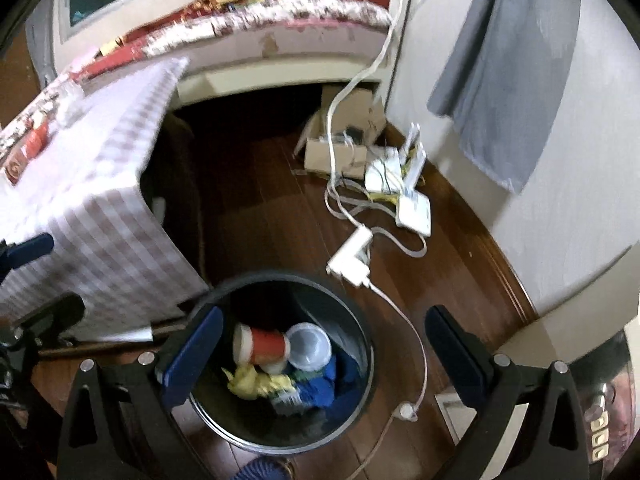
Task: Collect trash
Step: 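Move both tools back over the table toward the remaining items, then grasp the printed paper box with the left gripper while the right gripper grasps the red plastic bag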
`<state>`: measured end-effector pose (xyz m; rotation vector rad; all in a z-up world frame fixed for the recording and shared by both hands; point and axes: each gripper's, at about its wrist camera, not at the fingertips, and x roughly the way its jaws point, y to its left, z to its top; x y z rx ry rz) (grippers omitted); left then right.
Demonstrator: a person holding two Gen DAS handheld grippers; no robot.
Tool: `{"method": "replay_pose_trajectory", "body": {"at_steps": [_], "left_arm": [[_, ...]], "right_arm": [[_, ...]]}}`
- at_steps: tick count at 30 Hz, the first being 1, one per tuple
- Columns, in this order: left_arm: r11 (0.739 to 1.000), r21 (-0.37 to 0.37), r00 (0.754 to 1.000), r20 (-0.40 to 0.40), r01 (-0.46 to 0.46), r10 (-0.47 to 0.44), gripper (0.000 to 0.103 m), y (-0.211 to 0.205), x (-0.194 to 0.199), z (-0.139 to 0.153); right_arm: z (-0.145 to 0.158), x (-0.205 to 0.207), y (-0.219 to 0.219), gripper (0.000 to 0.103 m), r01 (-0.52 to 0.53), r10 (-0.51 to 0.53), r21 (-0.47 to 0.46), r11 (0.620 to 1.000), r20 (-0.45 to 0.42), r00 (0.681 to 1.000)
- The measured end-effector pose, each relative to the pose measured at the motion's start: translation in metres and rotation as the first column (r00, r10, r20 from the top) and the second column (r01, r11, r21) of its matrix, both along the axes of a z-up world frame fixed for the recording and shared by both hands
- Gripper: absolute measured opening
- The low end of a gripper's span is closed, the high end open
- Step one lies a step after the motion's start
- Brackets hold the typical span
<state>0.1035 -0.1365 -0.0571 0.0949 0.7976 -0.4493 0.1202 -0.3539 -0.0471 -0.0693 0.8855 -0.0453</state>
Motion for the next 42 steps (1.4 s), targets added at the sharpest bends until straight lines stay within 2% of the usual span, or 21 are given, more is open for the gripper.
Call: {"method": "replay_pose_trajectory", "body": {"at_steps": [9,16,22,26,35,38,39,42], "left_arm": [[0.995,-0.023,0.993,0.069,-0.095,0.097,0.102,0.050,0.001,0.026],[0.973,-0.027,0.969,0.098,-0.227,0.229,0.102,0.110,0.011,0.036],[0.927,-0.033,0.920,0.121,-0.373,0.374,0.102,0.182,0.014,0.042],[0.887,-0.049,0.879,0.122,-0.458,0.461,0.102,0.226,0.015,0.044],[0.807,-0.056,0.798,0.125,-0.588,0.590,0.102,0.291,0.024,0.044],[0.786,-0.072,0.778,0.108,-0.614,0.618,0.098,0.307,0.033,0.041],[0.782,-0.077,0.776,0.098,-0.619,0.624,0.093,0.311,0.037,0.040],[0.772,-0.083,0.769,0.068,-0.630,0.635,0.088,0.318,0.056,0.035]], "right_arm": [[0.038,0.017,0.054,0.102,-0.099,0.096,0.017,0.995,0.122,0.988],[0.053,0.034,0.105,0.102,-0.179,0.170,0.041,0.983,0.167,0.971],[0.059,0.053,0.152,0.102,-0.245,0.221,0.109,0.963,0.194,0.956],[0.060,0.063,0.191,0.102,-0.299,0.275,0.104,0.948,0.201,0.940],[0.058,0.078,0.262,0.102,-0.406,0.388,0.063,0.912,0.195,0.901],[0.060,0.088,0.282,0.102,-0.436,0.424,0.023,0.899,0.193,0.885],[0.061,0.092,0.286,0.102,-0.442,0.432,0.014,0.897,0.192,0.881],[0.062,0.106,0.296,0.102,-0.448,0.437,0.014,0.894,0.192,0.879]]}}
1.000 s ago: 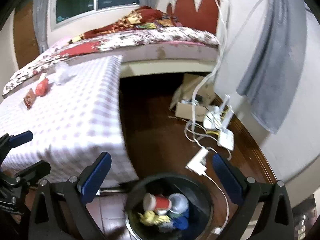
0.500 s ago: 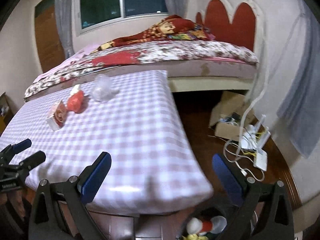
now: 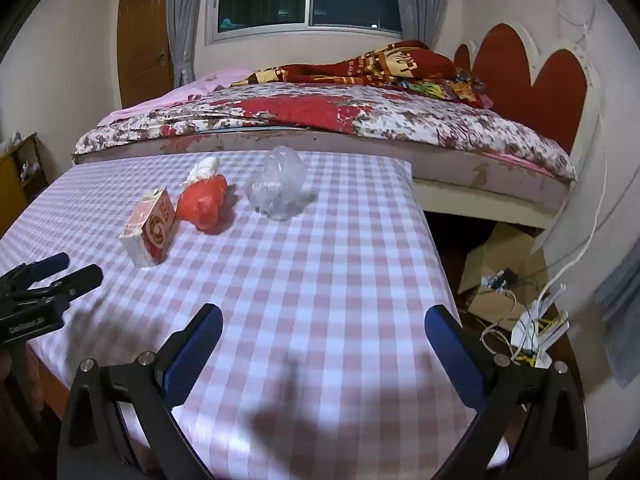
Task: Collect trash
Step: 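Grasp the printed paper box with the left gripper while the right gripper grasps the red plastic bag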
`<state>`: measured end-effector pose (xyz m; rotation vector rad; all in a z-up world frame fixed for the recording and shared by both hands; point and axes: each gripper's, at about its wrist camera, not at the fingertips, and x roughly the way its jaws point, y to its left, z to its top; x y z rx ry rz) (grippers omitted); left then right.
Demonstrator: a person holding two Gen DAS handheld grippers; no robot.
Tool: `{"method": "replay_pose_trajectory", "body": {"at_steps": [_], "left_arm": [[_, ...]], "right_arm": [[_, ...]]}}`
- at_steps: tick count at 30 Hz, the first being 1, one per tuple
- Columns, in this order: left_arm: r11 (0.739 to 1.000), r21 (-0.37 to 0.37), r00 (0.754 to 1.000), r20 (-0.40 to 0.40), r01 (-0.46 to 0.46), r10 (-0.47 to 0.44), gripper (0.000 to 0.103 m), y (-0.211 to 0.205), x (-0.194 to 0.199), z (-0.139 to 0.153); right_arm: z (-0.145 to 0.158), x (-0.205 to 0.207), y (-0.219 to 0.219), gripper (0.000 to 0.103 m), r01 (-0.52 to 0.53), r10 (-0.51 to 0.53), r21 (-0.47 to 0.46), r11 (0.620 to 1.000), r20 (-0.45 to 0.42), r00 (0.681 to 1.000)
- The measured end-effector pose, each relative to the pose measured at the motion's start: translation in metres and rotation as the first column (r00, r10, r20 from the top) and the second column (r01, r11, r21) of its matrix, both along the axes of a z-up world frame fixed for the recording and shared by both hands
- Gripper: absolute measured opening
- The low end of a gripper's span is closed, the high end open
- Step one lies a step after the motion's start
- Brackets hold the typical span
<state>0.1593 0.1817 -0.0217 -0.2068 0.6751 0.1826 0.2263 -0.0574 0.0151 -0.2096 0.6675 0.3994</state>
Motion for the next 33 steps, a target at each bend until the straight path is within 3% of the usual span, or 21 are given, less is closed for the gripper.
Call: {"method": "replay_pose_trajectory", "body": {"at_steps": [16,19,21,23,33], "left_arm": [[0.998,-0.065,0.998,-0.059,-0.018,0.015,0.075,0.024,0.067,-0.022],[0.997,-0.074,0.997,-0.078,-0.003,-0.003,0.065,0.027,0.074,-0.027],[0.995,-0.100,0.995,-0.097,0.015,-0.025,0.044,0.032,0.078,-0.031],[0.996,-0.087,0.997,-0.073,0.025,-0.031,0.037,0.036,0.074,-0.027],[1.000,-0.013,0.999,-0.038,0.026,-0.026,0.035,0.072,0.050,-0.016]], "right_arm": [[-0.030,0.067,0.040,0.102,0.004,0.002,0.048,0.999,-0.122,0.993],[-0.034,0.074,0.050,0.102,-0.012,0.020,0.063,0.998,-0.140,0.990],[-0.036,0.079,0.060,0.102,-0.028,0.039,0.079,0.997,-0.153,0.988],[-0.038,0.083,0.072,0.102,-0.048,0.062,0.090,0.995,-0.161,0.985],[-0.051,0.101,0.146,0.102,-0.166,0.184,0.111,0.980,-0.182,0.966]]}}
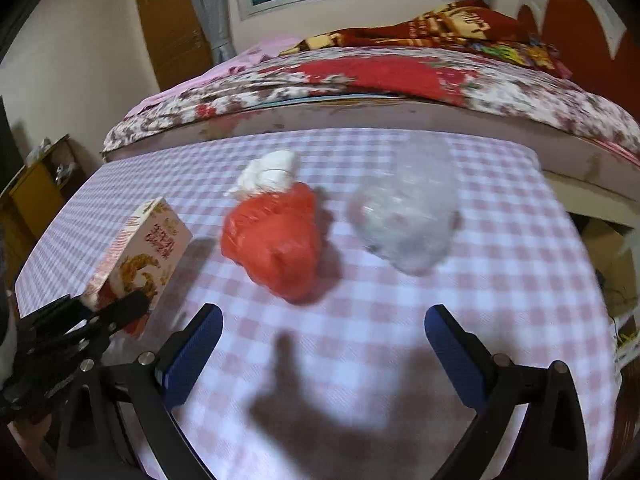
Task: Collect trash
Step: 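Grasp the printed paper box with the left gripper while the right gripper grasps the red plastic bag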
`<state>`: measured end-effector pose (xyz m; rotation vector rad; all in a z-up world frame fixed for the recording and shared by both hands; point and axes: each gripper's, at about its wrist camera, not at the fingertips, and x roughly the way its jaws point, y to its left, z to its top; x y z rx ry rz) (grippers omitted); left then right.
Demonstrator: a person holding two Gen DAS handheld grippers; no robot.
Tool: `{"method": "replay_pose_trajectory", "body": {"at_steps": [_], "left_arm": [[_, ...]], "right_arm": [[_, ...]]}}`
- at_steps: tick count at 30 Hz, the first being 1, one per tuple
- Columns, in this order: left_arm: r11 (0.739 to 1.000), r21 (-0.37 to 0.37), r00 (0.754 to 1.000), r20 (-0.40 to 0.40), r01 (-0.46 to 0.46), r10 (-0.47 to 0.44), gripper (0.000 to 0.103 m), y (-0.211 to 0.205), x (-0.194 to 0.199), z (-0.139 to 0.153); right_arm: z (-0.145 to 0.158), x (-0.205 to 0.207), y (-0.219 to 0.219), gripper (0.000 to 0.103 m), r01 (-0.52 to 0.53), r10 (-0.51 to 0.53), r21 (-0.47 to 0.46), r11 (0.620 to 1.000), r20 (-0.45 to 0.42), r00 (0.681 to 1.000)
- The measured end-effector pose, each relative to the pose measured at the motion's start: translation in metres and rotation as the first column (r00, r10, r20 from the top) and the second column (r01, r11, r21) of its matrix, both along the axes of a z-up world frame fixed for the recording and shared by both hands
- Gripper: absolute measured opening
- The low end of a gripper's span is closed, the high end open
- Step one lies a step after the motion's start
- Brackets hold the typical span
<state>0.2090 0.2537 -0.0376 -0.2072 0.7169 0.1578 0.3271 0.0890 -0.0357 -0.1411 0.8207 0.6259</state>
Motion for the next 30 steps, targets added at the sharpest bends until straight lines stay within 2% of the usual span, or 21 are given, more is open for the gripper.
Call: {"method": "replay_pose_trajectory", "body": {"at_steps": [3,4,6,8,9,13,21,30], "left_arm": [[1.000,0.007,1.000,-0.005,-0.003,0.003,0.035,0.009,-0.003,0.000],[1.000,0.011,1.000,-0.006,-0.002,0.002,0.035,0.010,-0.005,0.000],[1.000,0.015,1.000,-0.009,-0.002,0.002,0.035,0.013,-0.007,-0.001],[1.000,0.014,1.000,-0.011,0.001,0.000,0.035,0.015,-0.009,-0.002],[1.000,0.017,1.000,-0.012,0.002,-0.002,0.035,0.015,-0.010,-0.003],[1.000,0.015,1.000,-0.003,0.005,-0.005,0.035,0.015,-0.014,-0.001],[1.000,0.002,0.999,0.020,0.029,-0.029,0.035,-0.002,-0.022,0.004],[0.998,0.027,0.997,0.050,0.061,-0.063,0.035,-0.037,-0.041,0.017]], "right_arm": [[-0.004,0.009,0.016,0.102,-0.010,0.010,0.003,1.000,-0.002,1.000],[-0.006,0.012,0.020,0.099,-0.013,0.013,0.003,1.000,-0.007,1.000],[-0.011,0.018,0.030,0.083,-0.025,0.025,0.002,1.000,-0.022,0.999],[-0.014,0.023,0.037,0.058,-0.033,0.032,-0.010,0.999,-0.032,0.999],[-0.014,0.022,0.038,0.028,-0.048,0.048,0.004,0.999,-0.039,0.998],[0.002,0.008,0.033,0.023,-0.064,0.064,0.024,0.998,-0.006,0.998],[0.031,-0.020,0.007,0.023,-0.064,0.064,-0.009,0.998,0.073,0.995],[0.042,-0.042,-0.054,0.023,0.012,-0.012,-0.008,1.000,0.083,0.996]]}}
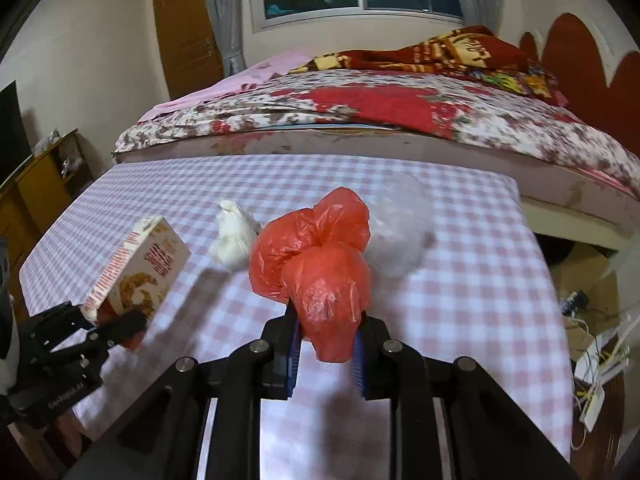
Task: Collect trash
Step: 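Carry the paper box and red bag with both grippers over the black trash bin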
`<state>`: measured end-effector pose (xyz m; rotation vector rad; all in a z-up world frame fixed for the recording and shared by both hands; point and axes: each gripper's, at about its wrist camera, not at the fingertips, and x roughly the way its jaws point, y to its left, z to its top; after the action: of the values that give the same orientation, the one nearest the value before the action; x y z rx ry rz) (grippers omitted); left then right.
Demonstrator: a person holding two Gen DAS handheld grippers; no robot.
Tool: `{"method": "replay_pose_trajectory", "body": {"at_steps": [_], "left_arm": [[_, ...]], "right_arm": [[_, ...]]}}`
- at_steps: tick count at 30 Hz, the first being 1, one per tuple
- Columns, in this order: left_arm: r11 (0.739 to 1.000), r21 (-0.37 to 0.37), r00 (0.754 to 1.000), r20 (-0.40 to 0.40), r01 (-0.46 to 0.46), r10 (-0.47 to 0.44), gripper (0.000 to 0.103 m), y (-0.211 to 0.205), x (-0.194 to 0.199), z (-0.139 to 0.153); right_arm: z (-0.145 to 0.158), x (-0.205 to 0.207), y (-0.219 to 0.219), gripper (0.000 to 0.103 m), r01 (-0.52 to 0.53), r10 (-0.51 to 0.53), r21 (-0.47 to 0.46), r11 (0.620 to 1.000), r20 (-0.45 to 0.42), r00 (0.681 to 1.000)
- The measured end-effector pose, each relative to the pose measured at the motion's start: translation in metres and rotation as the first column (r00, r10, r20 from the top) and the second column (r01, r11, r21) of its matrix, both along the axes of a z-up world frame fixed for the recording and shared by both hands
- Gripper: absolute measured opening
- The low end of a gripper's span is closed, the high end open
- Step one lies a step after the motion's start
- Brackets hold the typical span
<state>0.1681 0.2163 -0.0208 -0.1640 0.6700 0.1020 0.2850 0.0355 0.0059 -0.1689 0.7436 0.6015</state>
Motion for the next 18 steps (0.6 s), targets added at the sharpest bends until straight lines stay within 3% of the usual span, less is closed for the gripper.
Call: {"method": "replay_pose_trajectory", "body": {"at_steps": [18], "left_arm": [[0.994,0.028,0.994,0.026,0.107,-0.108,0.035,-0.086,-0.028,0.017]], "right_arm": [[0.023,-0.056,-0.113,0.023,0.132,-0.133,0.046,0.990,0.033,0.991]]}}
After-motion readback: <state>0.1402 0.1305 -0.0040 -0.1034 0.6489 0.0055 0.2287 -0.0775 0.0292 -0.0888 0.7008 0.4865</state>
